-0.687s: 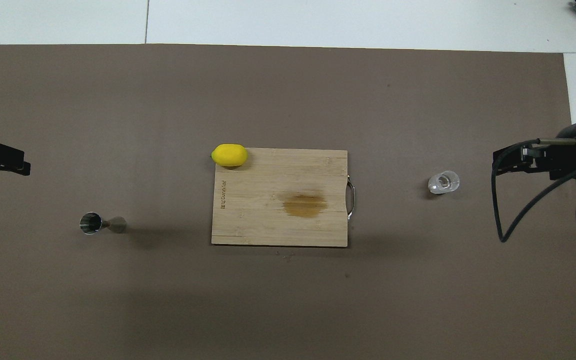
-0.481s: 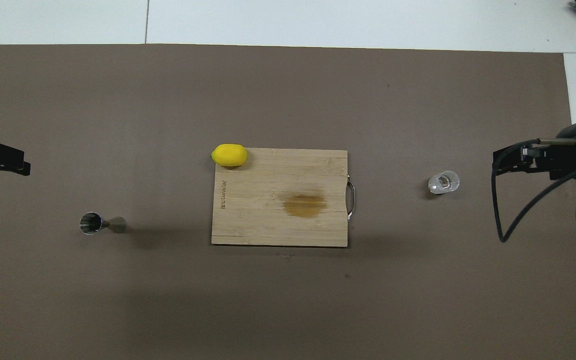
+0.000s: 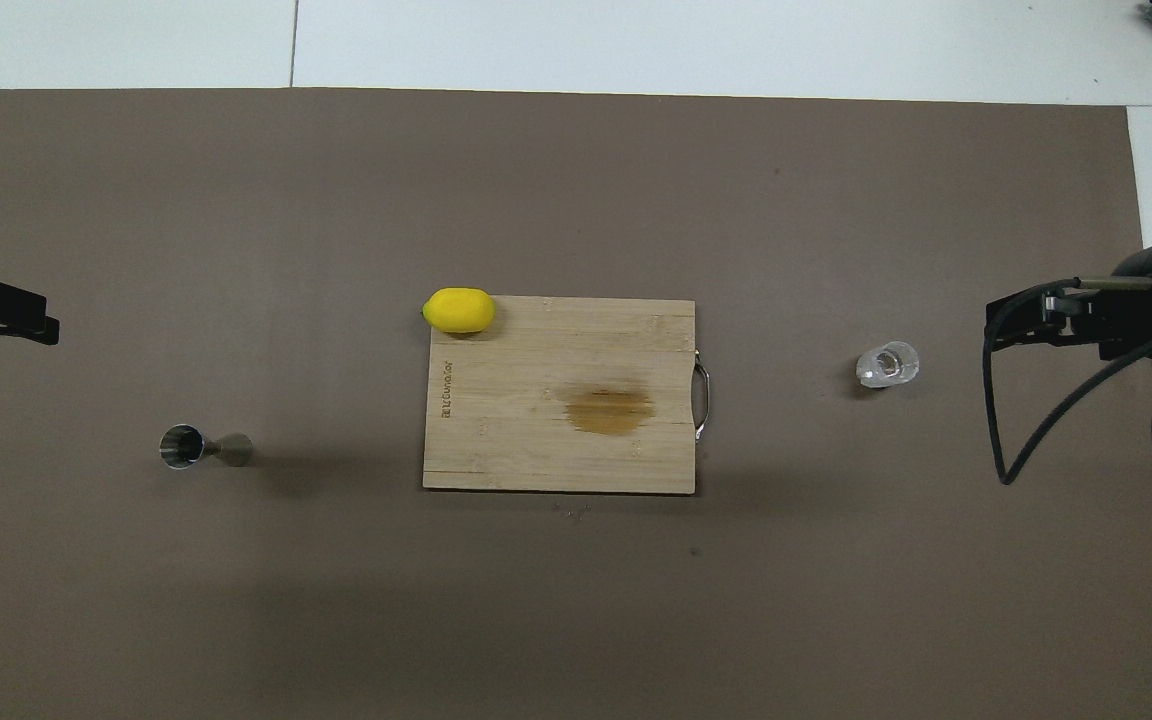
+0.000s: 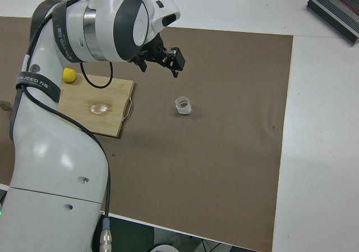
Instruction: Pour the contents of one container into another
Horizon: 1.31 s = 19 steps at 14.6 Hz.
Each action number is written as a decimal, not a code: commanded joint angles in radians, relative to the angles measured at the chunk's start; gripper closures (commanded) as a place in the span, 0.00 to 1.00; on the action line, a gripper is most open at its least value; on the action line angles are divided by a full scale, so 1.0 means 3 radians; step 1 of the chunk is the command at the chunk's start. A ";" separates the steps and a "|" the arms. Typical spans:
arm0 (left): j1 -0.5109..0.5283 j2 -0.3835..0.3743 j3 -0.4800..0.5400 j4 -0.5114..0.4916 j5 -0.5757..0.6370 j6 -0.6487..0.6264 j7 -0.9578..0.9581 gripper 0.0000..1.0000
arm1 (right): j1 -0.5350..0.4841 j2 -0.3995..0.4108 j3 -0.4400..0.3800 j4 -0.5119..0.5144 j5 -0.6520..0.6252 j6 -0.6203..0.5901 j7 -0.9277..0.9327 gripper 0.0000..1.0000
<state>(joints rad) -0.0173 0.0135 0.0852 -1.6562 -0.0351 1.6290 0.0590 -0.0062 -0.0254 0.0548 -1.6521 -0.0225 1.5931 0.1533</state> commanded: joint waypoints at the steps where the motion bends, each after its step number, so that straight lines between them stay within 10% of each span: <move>1: -0.0014 -0.0060 0.0007 -0.0094 0.0066 0.0154 -0.0038 0.00 | -0.0025 -0.0043 0.0007 -0.0077 0.0055 0.0084 -0.0010 0.00; 19: -0.0014 -0.0193 0.0007 -0.0702 0.0066 0.1243 -0.0191 0.00 | -0.0046 -0.0043 0.0007 -0.0072 0.0065 0.0059 -0.0020 0.00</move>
<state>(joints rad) -0.0192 -0.0149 0.0835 -1.8276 -0.0344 1.9711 0.0196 -0.0069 -0.0254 0.0536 -1.6522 -0.0225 1.5931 0.1533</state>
